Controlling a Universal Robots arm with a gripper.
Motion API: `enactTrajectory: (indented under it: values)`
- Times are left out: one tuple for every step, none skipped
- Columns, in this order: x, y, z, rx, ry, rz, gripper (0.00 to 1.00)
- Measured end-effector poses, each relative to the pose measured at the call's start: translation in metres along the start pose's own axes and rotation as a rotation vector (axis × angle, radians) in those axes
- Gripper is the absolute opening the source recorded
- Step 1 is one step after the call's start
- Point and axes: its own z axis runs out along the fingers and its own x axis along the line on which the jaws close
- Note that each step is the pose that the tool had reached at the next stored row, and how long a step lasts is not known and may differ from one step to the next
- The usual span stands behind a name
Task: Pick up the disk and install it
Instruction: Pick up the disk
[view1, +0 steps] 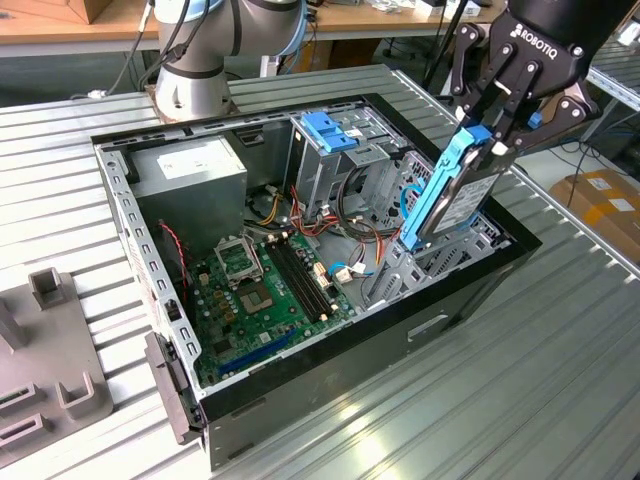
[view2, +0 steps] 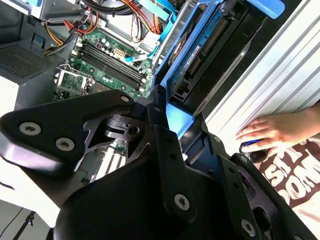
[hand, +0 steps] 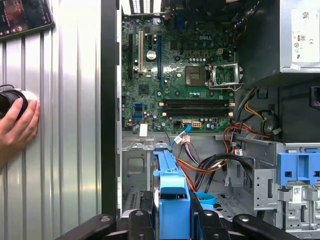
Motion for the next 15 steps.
enactTrajectory:
  values:
    - [0.0000,0.0000,0.0002,0.0000,0.0000,0.000,0.37]
    - [0.0000,0.0001,0.0008,0.0000,-0.0002,0.000,0.37]
    - [0.0000,0.0001,0.0012,0.0000,0.0001,0.000,0.37]
    - [0.0000,0.0001,0.0019,0.0000,0.0001,0.000,0.37]
    - [0.0000,0.0001,0.0019,0.0000,0.0002,0.000,0.37]
    - [0.0000,0.0001,0.0019,0.0000,0.0002,0.000,0.37]
    - [0.0000,0.0001,0.0020,0.0000,0.0002,0.000,0.37]
    - [0.0000,0.0001,0.0031,0.0000,-0.0001,0.000,0.37]
    - [0.0001,0.0001,0.0036,0.0000,0.0000,0.000,0.37]
    - [0.0001,0.0001,0.0041,0.0000,0.0001,0.000,0.37]
    - [0.0001,0.0001,0.0051,0.0000,0.0000,0.000,0.37]
    - [0.0002,0.0001,0.0074,0.0000,0.0001,0.000,0.37]
    - [0.0004,0.0001,0.0099,0.0000,-0.0001,0.000,0.37]
    - [0.0005,0.0001,0.0126,0.0000,0.0001,0.000,0.37]
    - [0.0008,0.0001,0.0168,0.0000,0.0001,0.000,0.37]
